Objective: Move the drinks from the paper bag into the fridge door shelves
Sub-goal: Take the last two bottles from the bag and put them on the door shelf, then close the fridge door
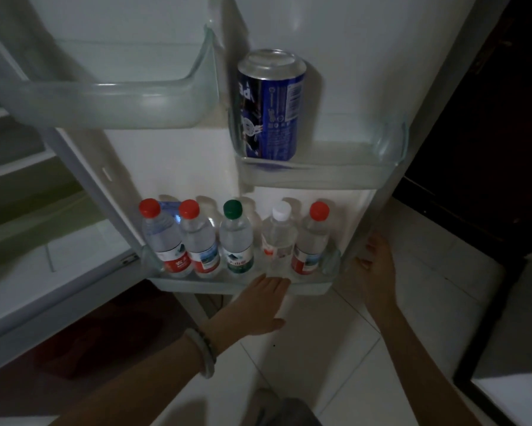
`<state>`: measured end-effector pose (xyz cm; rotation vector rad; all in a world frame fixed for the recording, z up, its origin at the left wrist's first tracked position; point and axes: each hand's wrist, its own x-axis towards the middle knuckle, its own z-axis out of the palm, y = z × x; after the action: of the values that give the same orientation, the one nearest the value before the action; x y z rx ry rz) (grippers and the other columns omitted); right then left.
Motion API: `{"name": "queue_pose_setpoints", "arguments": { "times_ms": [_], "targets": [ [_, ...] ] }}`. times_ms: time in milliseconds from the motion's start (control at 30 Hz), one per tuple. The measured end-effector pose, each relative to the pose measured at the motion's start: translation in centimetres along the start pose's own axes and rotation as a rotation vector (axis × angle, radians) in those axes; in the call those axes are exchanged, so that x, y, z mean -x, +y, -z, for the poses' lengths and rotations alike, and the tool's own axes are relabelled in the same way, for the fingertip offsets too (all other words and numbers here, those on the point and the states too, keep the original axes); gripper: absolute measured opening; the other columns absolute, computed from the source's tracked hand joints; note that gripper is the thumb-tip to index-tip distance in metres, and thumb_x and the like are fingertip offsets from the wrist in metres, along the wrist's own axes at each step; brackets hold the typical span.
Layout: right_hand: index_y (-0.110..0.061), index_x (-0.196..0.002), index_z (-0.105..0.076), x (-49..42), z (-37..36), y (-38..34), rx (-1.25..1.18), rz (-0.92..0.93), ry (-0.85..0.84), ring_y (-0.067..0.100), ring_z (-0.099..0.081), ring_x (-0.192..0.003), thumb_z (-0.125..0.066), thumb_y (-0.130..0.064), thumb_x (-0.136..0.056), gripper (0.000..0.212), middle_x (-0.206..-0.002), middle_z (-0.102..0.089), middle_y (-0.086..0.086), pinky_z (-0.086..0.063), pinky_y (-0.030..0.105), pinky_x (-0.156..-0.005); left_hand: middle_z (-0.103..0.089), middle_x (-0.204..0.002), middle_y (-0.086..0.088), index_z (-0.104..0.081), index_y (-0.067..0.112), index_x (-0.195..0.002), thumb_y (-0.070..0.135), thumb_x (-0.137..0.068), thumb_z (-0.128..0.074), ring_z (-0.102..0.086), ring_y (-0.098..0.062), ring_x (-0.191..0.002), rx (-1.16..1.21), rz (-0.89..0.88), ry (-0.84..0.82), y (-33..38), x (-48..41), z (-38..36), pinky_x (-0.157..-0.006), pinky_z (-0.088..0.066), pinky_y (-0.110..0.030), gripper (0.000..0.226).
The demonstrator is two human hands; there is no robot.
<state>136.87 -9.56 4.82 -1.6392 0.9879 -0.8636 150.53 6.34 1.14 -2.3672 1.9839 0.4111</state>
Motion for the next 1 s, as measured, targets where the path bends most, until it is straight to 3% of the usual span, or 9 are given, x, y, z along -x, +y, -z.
{"name": "queue_pose_setpoints", "arguments": {
  "times_ms": [67,200,300,400,467,767,900,1000],
  "targets": [
    [-0.012,-0.131,-0.04,1.2,-0.3,0.2,0.004,-0.009,0.004,0.007,-0.049,-0.108,-0.056,0.008,-0.08,0.056,-0.119,-0.05,-0.003,-0.044,0.026,-0.087,-0.023,-0.152,-0.012,-0.013,0.006,-0.146,0.04,-0.086,-0.06,-0.022,-0.024,-0.139,-0.001,-0.002,0.004,0.0,0.4,-0.2,-0.116,-0.008,-0.037,0.083],
    [-0.02,-0.116,-0.043,4.2,0.1,-0.5,0.002,0.007,0.053,-0.022,-0.05,-0.088,-0.054,0.015,-0.081,0.051,-0.101,-0.05,-0.021,-0.041,0.0,-0.069,-0.025,-0.151,-0.012,-0.016,0.006,-0.145,0.038,-0.085,-0.061,-0.023,-0.025,-0.138,-0.012,-0.005,0.04,0.5,1.8,-1.0,-0.116,-0.01,-0.039,0.081],
    [-0.016,-0.126,-0.041,7.2,1.1,-1.2,-0.005,-0.002,0.077,-0.006,-0.05,-0.1,-0.053,0.012,-0.084,0.052,-0.108,-0.05,-0.011,-0.042,0.002,-0.071,-0.025,-0.151,-0.011,-0.016,0.008,-0.145,0.037,-0.085,-0.061,-0.022,-0.026,-0.139,-0.033,-0.007,0.061,0.8,3.5,-1.5,-0.116,-0.009,-0.04,0.08],
    [-0.01,-0.136,-0.034,10.4,2.1,-1.5,0.01,-0.011,0.096,0.013,-0.043,-0.117,-0.052,0.008,-0.085,0.058,-0.128,-0.045,0.002,-0.043,0.021,-0.089,-0.02,-0.153,-0.011,-0.013,0.01,-0.146,0.039,-0.086,-0.06,-0.017,-0.025,-0.141,-0.063,-0.007,0.059,0.8,5.5,-2.3,-0.117,-0.008,-0.042,0.082],
    [-0.01,-0.139,-0.031,12.7,2.7,-1.7,0.03,-0.025,0.105,0.014,-0.042,-0.119,-0.052,0.006,-0.085,0.061,-0.138,-0.042,0.008,-0.04,0.03,-0.095,-0.017,-0.154,-0.011,-0.011,0.011,-0.147,0.043,-0.086,-0.058,-0.013,-0.026,-0.142,-0.086,-0.012,0.069,0.8,7.2,-2.9,-0.117,-0.006,-0.042,0.083],
    [-0.014,-0.143,-0.028,23.0,4.9,-2.7,0.1,-0.006,0.101,0.006,-0.041,-0.11,-0.054,-0.001,-0.088,0.063,-0.147,-0.035,0.003,-0.036,0.025,-0.087,-0.009,-0.156,-0.013,-0.01,0.009,-0.148,0.045,-0.085,-0.057,-0.004,-0.029,-0.144,-0.134,0.054,0.173,0.4,16.5,-7.2,-0.114,0.003,-0.045,0.086],
    [-0.016,-0.144,-0.023,25.7,5.5,-3.6,0.139,0.028,0.052,0.016,-0.044,-0.118,-0.051,-0.003,-0.09,0.063,-0.149,-0.031,0.005,-0.035,0.029,-0.092,-0.021,-0.154,-0.011,-0.021,0.009,-0.146,0.042,-0.076,-0.068,-0.02,-0.027,-0.141,-0.028,0.144,0.231,-0.2,21.5,-8.3,-0.111,-0.007,-0.043,0.09],
    [-0.02,-0.146,-0.02,27.4,5.8,-4.7,0.122,0.089,-0.011,0.014,-0.041,-0.12,-0.05,0.002,-0.089,0.068,-0.15,-0.029,-0.001,-0.035,0.029,-0.097,-0.031,-0.15,-0.011,-0.025,0.008,-0.144,0.04,-0.077,-0.066,-0.028,-0.023,-0.139,0.018,0.16,0.33,-0.2,25.8,-8.5,-0.115,-0.008,-0.035,0.085]
  ]
}}
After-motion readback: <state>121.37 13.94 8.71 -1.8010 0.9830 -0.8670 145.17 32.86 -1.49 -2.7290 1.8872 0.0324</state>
